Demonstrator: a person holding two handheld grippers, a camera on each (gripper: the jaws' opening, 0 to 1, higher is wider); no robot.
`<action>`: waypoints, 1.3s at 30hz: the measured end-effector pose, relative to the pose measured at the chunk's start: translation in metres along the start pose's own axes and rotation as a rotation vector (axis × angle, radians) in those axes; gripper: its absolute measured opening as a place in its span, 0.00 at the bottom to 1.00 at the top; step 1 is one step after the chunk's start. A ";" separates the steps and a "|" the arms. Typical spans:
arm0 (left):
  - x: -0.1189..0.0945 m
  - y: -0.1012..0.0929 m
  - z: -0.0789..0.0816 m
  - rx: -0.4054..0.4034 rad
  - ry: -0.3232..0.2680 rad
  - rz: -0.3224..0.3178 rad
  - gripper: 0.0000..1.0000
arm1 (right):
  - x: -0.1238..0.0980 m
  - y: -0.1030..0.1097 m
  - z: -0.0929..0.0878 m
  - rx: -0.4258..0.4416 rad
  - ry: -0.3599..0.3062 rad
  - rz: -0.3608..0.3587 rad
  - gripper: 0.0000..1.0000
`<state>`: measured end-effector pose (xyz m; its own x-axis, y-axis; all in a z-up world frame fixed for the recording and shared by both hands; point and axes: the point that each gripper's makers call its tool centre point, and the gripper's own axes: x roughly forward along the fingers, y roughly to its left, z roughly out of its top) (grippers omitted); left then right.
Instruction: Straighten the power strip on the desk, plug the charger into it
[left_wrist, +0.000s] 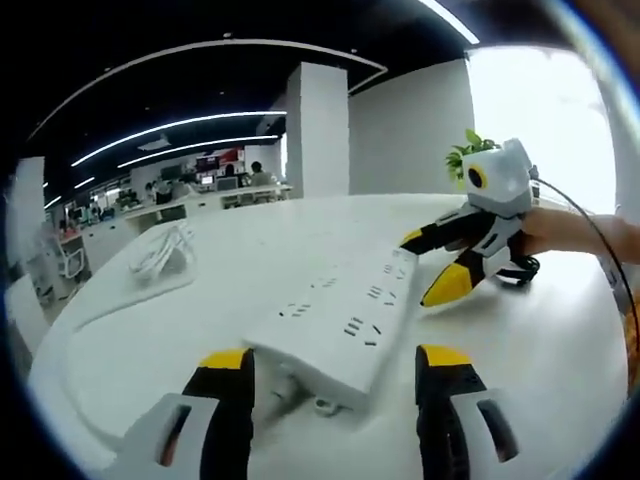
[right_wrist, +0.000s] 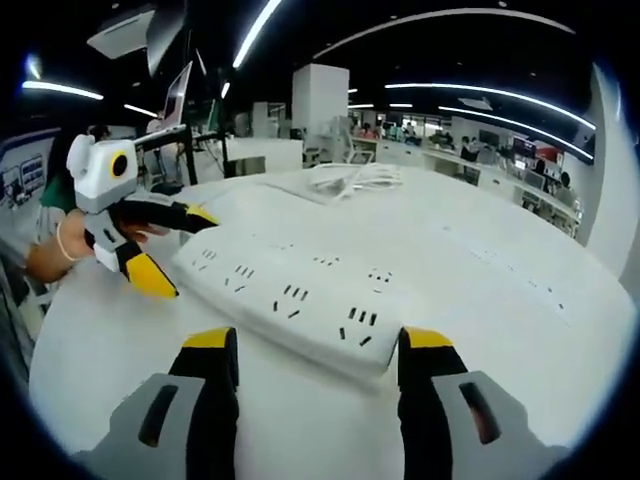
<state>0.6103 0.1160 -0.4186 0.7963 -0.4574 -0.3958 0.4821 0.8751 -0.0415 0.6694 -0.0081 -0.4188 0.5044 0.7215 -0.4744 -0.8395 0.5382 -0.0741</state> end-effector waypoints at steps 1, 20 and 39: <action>0.000 0.001 0.000 0.001 -0.002 0.005 0.63 | -0.001 0.001 -0.001 -0.002 -0.001 -0.004 0.61; 0.003 0.003 0.002 0.008 0.001 0.022 0.57 | -0.013 -0.002 -0.006 0.038 -0.006 -0.079 0.49; 0.009 0.000 0.003 0.036 -0.006 -0.012 0.55 | -0.023 -0.001 -0.010 0.087 -0.015 -0.173 0.48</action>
<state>0.6183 0.1119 -0.4194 0.7926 -0.4687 -0.3901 0.5043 0.8635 -0.0129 0.6562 -0.0295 -0.4168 0.6433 0.6211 -0.4477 -0.7198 0.6899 -0.0772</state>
